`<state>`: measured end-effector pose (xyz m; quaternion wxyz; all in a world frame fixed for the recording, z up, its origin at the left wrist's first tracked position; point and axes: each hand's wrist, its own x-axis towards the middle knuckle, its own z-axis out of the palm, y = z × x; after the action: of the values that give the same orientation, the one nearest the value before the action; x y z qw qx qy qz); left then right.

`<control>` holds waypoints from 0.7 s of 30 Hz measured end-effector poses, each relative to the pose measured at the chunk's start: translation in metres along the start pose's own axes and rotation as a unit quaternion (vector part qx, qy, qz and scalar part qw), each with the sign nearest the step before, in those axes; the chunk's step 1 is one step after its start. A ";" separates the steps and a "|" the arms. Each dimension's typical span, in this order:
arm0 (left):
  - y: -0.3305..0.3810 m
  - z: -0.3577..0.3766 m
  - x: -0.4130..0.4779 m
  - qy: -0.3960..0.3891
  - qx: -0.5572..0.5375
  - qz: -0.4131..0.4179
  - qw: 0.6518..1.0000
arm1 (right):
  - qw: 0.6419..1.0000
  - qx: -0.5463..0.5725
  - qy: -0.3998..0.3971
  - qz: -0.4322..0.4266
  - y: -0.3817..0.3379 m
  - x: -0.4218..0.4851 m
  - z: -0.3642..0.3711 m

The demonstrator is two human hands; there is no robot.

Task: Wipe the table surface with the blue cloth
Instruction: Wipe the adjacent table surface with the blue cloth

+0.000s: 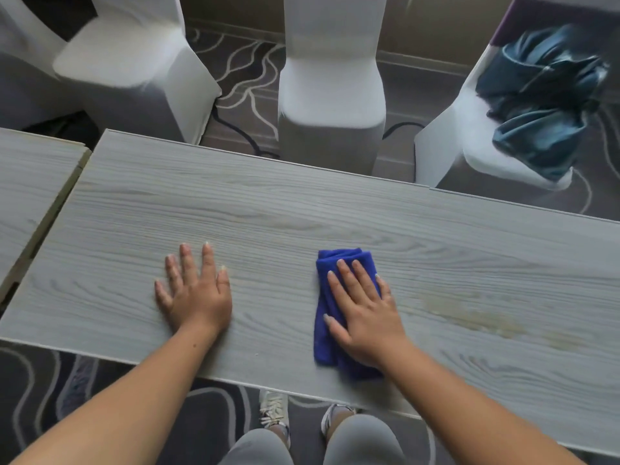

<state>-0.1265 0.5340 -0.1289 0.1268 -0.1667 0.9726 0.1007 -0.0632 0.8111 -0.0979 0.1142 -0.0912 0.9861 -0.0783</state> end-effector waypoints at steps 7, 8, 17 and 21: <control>0.011 0.005 -0.004 0.007 0.012 -0.060 0.998 | 0.973 -0.022 0.011 0.231 0.238 0.048 -0.049; 0.021 0.007 -0.010 0.007 0.003 -0.089 0.996 | 0.966 -0.023 0.004 0.257 0.268 0.051 -0.054; 0.147 0.055 -0.095 0.003 -0.004 -0.080 0.997 | 0.991 0.012 -0.014 0.131 0.241 0.009 -0.047; 0.153 0.060 -0.102 0.005 0.002 -0.081 0.997 | 0.998 0.032 -0.027 -0.043 0.133 -0.058 -0.014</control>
<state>-0.0745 0.7199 -0.1337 0.1297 -0.2453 0.9568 0.0873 -0.0324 0.9539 -0.0954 0.1406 -0.1317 0.9748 -0.1125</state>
